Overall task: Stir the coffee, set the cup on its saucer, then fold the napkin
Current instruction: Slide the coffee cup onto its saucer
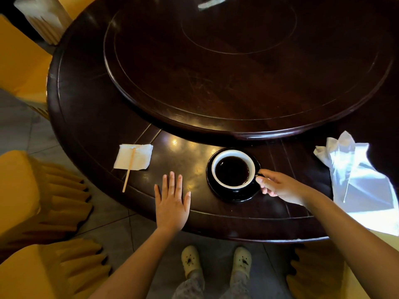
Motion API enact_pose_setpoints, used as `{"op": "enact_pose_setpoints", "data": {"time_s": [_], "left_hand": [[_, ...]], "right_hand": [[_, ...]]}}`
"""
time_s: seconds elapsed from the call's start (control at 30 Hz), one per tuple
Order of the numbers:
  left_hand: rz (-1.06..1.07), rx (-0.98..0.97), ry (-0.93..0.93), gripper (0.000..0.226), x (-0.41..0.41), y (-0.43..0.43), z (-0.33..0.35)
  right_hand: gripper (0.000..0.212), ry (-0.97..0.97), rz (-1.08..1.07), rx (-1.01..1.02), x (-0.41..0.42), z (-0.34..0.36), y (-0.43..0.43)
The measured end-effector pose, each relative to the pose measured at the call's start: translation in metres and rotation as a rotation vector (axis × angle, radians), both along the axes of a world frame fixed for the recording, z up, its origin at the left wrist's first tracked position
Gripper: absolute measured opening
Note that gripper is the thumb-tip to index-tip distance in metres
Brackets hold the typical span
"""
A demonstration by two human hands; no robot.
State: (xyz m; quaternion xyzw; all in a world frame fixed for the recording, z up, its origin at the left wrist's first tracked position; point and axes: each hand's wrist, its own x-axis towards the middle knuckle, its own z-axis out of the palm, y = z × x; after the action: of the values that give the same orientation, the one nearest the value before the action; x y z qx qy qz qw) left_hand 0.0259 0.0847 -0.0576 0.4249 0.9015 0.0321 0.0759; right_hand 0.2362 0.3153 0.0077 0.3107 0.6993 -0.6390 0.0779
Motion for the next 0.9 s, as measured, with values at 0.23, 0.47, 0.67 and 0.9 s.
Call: {"op": "enact_pose_setpoints", "data": {"time_s": [0.23,0.47,0.67,0.9], "left_hand": [[0.024,0.058,-0.046,0.065,0.008,0.005,0.0],[-0.007,0.089,-0.055,0.06,0.045,0.025,0.003],[0.007,0.051,0.009,0.064,0.048,0.026,-0.003],[0.018,0.041,0.012,0.064,0.049,0.026,-0.004]], "right_hand": [[0.021,-0.043,0.076,0.082,0.0,-0.002,0.013],[0.008,-0.039,0.147,0.345,-0.001,0.002,0.02],[0.016,-0.067,0.237,0.374,-0.004,0.005,0.023],[0.016,-0.062,0.304,0.385,-0.003,0.006,0.032]]}}
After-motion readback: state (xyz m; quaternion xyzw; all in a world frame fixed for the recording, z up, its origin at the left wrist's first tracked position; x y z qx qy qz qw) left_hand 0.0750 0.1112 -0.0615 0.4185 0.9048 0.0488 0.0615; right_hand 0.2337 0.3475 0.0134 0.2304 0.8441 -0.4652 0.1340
